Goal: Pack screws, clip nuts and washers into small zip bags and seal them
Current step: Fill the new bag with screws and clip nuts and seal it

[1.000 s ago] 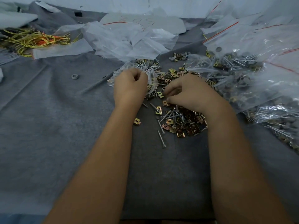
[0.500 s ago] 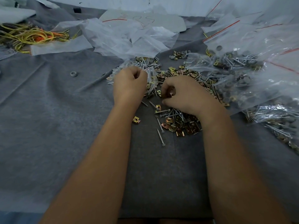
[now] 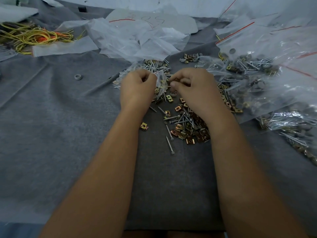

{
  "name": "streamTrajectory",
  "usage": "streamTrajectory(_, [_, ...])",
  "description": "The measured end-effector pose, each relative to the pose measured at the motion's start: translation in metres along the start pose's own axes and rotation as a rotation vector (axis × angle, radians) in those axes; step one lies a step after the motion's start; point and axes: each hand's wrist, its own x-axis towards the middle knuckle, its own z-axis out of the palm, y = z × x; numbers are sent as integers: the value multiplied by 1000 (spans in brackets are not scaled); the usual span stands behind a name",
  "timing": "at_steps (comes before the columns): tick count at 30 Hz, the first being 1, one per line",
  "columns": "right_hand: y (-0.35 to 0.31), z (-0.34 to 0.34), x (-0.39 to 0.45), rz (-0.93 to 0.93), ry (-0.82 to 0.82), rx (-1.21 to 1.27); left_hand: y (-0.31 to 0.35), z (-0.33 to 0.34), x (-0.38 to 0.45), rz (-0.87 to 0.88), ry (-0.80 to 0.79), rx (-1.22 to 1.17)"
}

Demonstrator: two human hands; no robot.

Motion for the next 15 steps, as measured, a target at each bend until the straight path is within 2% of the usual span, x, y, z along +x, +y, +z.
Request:
streamTrajectory(2, [-1, 4, 1, -68, 57, -53, 0, 0, 0, 9, -1, -14])
streamTrajectory(5, [-5, 12, 2, -148, 29, -154, 0, -1, -1, 26, -11, -37])
streamTrajectory(11, [-7, 7, 0, -64, 58, -146, -1, 0, 0, 25, 16, -48])
streamTrajectory(13, [-3, -2, 0, 3, -2, -217, -2, 1, -1, 14, 16, -54])
streamTrajectory(15, [1, -11, 1, 54, -149, -263, -2, 0, -1, 6, 15, -55])
